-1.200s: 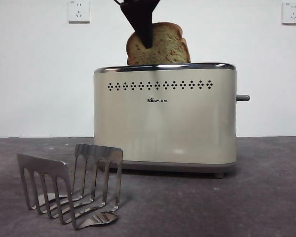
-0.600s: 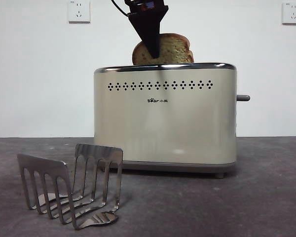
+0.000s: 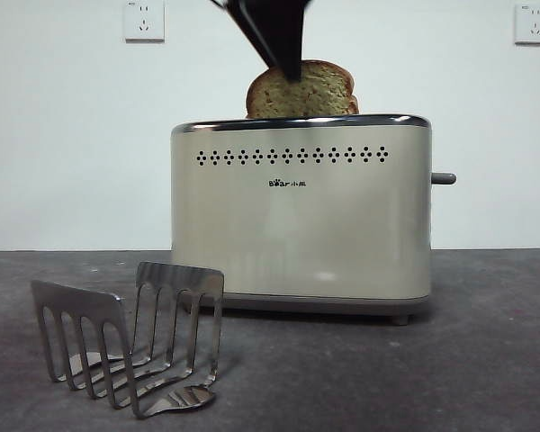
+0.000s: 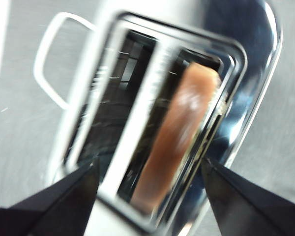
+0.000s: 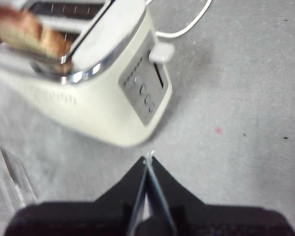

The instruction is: Pick up a slice of bread from the rack,put the bread on the toaster,press the button

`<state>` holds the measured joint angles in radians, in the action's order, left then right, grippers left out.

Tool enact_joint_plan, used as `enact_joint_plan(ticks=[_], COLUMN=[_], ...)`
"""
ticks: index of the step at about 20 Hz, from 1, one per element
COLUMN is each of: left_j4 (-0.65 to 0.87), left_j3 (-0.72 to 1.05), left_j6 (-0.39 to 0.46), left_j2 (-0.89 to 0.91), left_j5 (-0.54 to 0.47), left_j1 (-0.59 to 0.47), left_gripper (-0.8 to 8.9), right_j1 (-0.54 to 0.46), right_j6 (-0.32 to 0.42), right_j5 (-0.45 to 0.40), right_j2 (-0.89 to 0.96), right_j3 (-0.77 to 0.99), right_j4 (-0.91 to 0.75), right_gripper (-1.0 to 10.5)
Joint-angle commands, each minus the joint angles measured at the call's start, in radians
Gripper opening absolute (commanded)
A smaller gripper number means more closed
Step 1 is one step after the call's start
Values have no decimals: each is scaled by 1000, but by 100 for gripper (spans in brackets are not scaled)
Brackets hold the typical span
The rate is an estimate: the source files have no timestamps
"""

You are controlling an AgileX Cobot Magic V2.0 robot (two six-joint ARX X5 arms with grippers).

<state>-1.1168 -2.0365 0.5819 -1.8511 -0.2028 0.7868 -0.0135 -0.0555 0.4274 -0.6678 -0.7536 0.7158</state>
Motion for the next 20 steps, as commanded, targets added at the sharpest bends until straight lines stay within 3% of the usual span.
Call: enact_joint_plan(ticks=[1,5,7,10,15,20], left_j4=[-65,-202,-202,-203,-204,-204], left_j3=[0,0,0,0,0,1], left_j6=[-179,-340,-445,-512,-531,-536], left_j2=[59,138,180,240,332,387], left_j5=[2,8,48,164,256,263], left_j1=[16,20,17,8,8,8], left_gripper=[310,54,47,21,21,21], right_j1=[0,0,0,-1,-1,-1], right_j6=[-139,-274,-330,-420,-423,-422], right_j5=[4,77,162,248,301,305], right_j2=[-56,-191,-286,-455,-677,-768], right_j3=[-3,-3,-5,-35,-159,-219], right_j4=[-81,-293,-414,-556,-570,-551], right_gripper=[-7,-8,-8,-8,-8,-8])
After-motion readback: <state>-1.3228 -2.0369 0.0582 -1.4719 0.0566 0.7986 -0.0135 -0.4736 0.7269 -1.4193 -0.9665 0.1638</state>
